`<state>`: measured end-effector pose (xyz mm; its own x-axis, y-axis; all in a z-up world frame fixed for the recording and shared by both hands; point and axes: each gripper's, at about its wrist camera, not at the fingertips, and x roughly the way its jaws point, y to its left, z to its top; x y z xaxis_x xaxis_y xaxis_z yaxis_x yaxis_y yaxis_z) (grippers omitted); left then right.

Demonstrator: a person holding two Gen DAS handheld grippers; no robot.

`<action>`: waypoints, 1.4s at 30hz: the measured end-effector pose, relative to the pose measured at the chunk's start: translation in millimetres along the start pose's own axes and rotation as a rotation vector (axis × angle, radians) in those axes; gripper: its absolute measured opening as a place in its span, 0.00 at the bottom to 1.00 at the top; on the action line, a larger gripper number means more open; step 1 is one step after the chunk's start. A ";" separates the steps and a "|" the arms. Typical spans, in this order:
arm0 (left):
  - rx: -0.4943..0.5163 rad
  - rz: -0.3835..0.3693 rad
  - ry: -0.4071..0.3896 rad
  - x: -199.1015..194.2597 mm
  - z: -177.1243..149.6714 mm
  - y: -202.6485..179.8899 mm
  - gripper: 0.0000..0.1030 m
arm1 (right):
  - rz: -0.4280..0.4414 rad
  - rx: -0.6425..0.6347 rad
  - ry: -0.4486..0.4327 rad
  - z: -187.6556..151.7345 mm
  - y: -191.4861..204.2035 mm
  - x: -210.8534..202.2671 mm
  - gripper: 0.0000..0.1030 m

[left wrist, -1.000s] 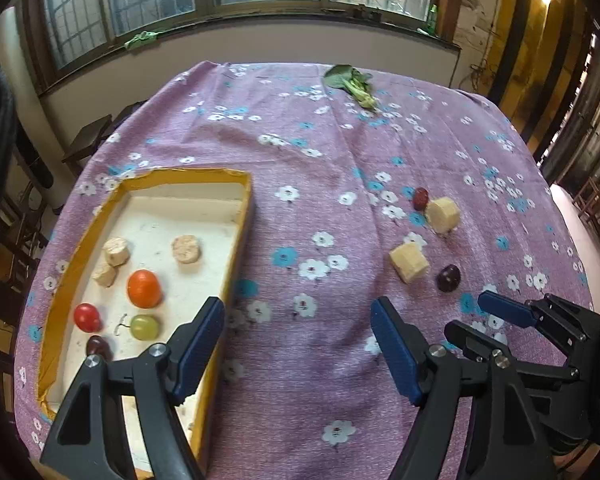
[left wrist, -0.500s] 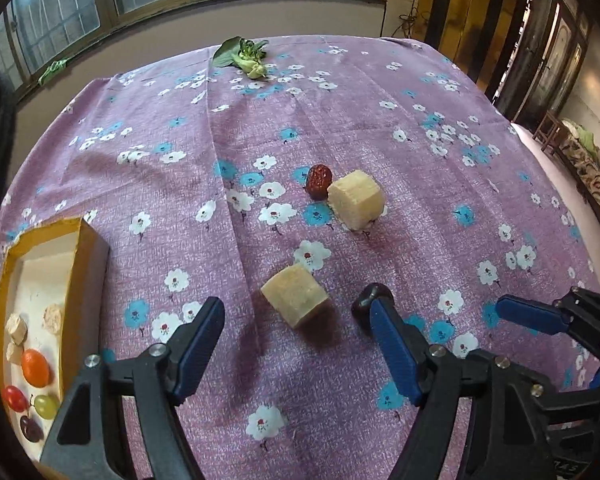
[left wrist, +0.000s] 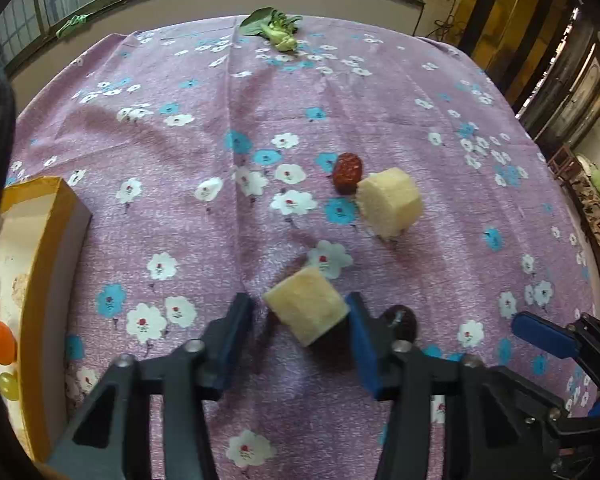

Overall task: Organize fruits
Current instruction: 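Grasp a cream cube with the left tool while the right tool grasps the dark cherry, then carry the cube and cherry over the white tray with both tools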

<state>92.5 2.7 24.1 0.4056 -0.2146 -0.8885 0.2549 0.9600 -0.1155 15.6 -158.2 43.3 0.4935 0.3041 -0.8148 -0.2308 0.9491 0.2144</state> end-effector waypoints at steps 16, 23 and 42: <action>-0.075 -0.023 -0.030 -36.4 -31.3 33.6 0.39 | 0.044 -0.124 0.021 27.9 39.9 40.4 0.45; -0.110 -0.038 -0.028 -39.6 -44.6 47.6 0.39 | -0.007 -0.173 0.054 29.1 50.0 59.8 0.27; -0.053 -0.124 -0.049 -67.4 -67.1 40.1 0.39 | -0.084 -0.154 0.022 -4.6 69.2 8.8 0.24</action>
<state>16.5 67.7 49.6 0.4167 -0.3392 -0.8434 0.2590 0.9336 -0.2475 0.1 -90.2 48.5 0.4984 0.2211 -0.8383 -0.3161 0.9467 0.0618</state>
